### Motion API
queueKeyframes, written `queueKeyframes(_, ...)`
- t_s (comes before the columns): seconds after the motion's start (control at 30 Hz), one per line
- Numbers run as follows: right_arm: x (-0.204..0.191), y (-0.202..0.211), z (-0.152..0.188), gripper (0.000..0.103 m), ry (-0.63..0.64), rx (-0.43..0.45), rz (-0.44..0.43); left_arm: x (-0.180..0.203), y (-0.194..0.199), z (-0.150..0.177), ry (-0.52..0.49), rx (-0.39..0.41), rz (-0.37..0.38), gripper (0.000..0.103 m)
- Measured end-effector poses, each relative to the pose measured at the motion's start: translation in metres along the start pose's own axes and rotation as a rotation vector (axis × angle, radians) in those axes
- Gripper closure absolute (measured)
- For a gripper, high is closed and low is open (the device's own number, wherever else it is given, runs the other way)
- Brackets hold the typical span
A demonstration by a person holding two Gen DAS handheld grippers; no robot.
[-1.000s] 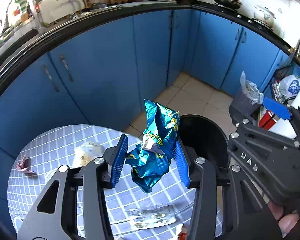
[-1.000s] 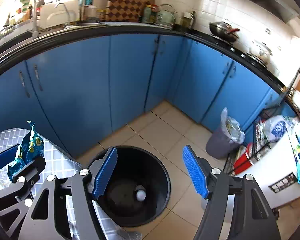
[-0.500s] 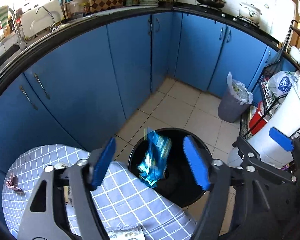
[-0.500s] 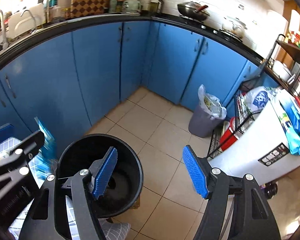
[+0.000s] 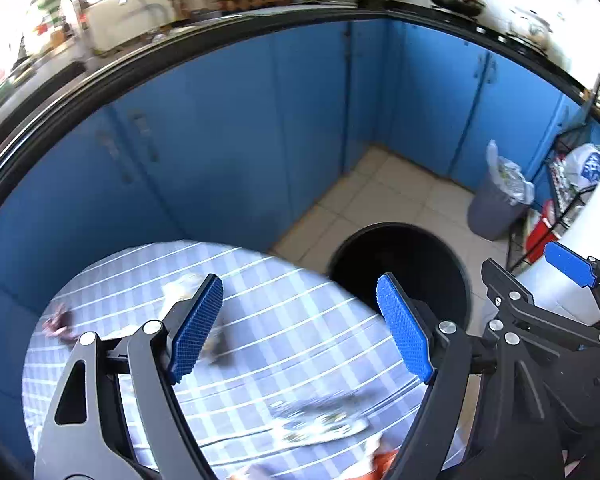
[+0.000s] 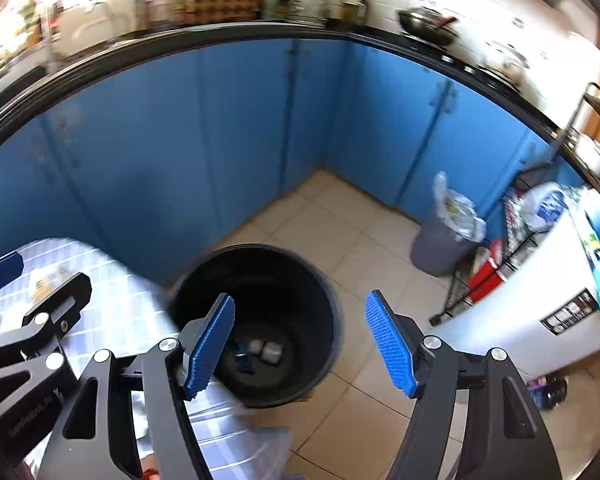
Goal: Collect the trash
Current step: 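Grasp the yellow snack bag with the left tool while the right tool grasps the orange box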
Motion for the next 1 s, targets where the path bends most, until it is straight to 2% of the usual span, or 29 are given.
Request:
queueKeyframes(0.27, -0.070, 0.030, 0.033, 0.037, 0.094, -0.008, -0.115, -0.067, 0.028, 0.054, 0.108, -0.038, -0.082, 0.024)
queueKeyframes(0.53, -0.098, 0.043, 0.092, 0.037, 0.179, -0.077, -0.135, -0.102, 0.058, 0.136, 0.157, -0.107, -0.153, 0.027)
queueKeyframes(0.7, -0.098, 0.044, 0.122, 0.037, 0.201, -0.105, -0.123, -0.102, 0.072, 0.184, 0.170, -0.140, -0.142, 0.031)
queueKeyframes(1.0, -0.094, 0.038, 0.144, 0.037, 0.213, -0.110, -0.105, -0.069, 0.066, 0.233, 0.117, -0.165, -0.079, 0.033)
Point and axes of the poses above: each gripper's, at about its wrist camera, not at the fingertips, and y roughly against the way its jaws point, x to its right, z to its underside, the point moved 10 cm from there along -y, roughly the way its jaws point, and after that the axes turned 6 degrees about -y, right-handed, at the moved point
